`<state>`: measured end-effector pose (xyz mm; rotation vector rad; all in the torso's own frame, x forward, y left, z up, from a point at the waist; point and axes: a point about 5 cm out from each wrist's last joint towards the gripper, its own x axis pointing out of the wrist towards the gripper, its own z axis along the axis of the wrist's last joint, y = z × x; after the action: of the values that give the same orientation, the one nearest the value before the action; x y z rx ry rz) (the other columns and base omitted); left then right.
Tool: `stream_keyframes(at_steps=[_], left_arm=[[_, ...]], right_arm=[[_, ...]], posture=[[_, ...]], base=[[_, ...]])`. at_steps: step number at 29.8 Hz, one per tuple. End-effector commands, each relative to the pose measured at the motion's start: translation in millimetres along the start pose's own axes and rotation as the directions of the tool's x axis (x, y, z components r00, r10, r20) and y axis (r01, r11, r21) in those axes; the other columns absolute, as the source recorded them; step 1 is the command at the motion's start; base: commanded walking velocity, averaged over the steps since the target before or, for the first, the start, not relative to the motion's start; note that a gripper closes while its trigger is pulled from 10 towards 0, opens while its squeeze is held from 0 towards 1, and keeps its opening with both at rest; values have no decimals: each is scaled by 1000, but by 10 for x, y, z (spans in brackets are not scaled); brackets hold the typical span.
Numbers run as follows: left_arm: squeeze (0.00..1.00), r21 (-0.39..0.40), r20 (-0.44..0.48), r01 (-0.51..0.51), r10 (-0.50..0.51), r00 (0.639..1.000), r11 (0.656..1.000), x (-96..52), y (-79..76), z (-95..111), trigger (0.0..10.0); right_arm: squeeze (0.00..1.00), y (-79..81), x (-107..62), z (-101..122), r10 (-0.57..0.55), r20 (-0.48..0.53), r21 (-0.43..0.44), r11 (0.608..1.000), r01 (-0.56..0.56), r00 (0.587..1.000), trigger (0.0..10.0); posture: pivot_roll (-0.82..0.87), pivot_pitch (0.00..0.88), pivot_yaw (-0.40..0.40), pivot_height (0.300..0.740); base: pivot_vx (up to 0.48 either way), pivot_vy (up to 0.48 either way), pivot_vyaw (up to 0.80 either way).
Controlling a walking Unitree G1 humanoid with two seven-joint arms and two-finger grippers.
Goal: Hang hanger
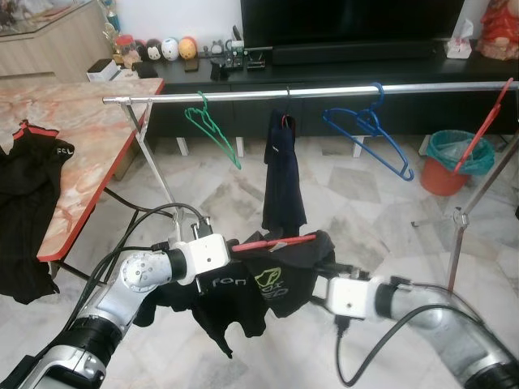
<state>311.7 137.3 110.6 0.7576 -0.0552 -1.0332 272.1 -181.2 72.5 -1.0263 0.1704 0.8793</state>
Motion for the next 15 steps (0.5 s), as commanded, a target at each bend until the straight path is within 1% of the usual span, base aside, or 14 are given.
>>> stream_keyframes(at_steps=[1,2,4,6,9,11,12,14,15], left_arm=[[0,7,20,-41,41,999,999,-22,120,46,10000],[0,8,17,-38,38,999,999,-21,115,43,10000],[0,12,12,-30,30,999,999,-18,95,31,10000],[0,11,13,-30,30,999,999,-13,92,34,10000],[0,7,19,-33,33,999,999,-17,95,46,10000],[0,8,16,-31,30,999,1000,-18,91,41,10000],[0,8,16,-30,30,999,1000,-15,91,42,10000],[0,8,20,-32,32,999,999,-10,98,50,10000],[0,7,24,-33,33,999,999,-7,106,63,10000]], right_arm=[[0,-57,26,28,-74,17,-19,997,75,997,10000],[0,-68,37,36,-100,24,-16,995,101,995,10000],[0,-44,64,69,-111,53,13,994,110,992,10000],[0,-37,81,76,-133,53,-15,991,134,990,10000],[0,-99,80,68,-213,46,-15,977,214,976,10000],[0,-112,86,78,-229,53,-20,973,231,972,10000],[0,-82,100,73,-211,53,-35,976,213,976,10000],[0,-68,107,47,-211,37,-65,975,213,977,10000],[0,-101,102,12,-250,15,-74,965,250,968,10000]], posture=[[-85,25,62,740],[-85,25,62,740],[-85,25,62,740],[-84,31,61,740],[-84,31,61,740],[-82,38,61,740],[-82,41,59,740],[-82,41,59,740],[-82,41,59,740]], base=[[0,0,0],[0,0,0],[0,0,0],[0,0,0],[0,0,0],[0,0,0],[0,0,0],[0,0,0],[0,0,0]])
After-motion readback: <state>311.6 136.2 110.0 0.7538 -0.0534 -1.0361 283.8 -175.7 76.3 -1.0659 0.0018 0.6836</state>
